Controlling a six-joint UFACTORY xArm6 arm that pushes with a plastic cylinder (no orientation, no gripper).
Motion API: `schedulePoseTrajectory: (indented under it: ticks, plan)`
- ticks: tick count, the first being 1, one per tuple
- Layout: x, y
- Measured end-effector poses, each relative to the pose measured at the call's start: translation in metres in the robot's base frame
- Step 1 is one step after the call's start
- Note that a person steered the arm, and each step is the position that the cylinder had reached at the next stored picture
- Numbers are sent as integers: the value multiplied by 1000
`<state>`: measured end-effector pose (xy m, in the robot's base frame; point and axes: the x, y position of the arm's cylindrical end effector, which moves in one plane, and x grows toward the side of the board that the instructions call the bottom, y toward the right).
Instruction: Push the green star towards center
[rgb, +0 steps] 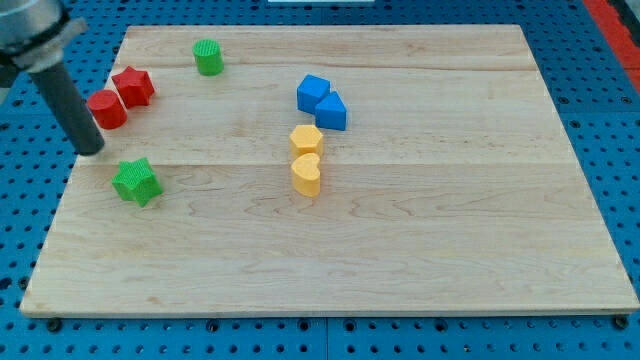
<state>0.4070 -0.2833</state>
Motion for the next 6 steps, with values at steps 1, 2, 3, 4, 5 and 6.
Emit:
schedulePoseTrajectory:
  ticks: [1, 2, 3, 4, 5, 6]
  plan:
    - [-37, 14]
    - [-37, 50]
    - [-11, 5]
    - [59, 7]
    - [89, 64]
    - [96, 89]
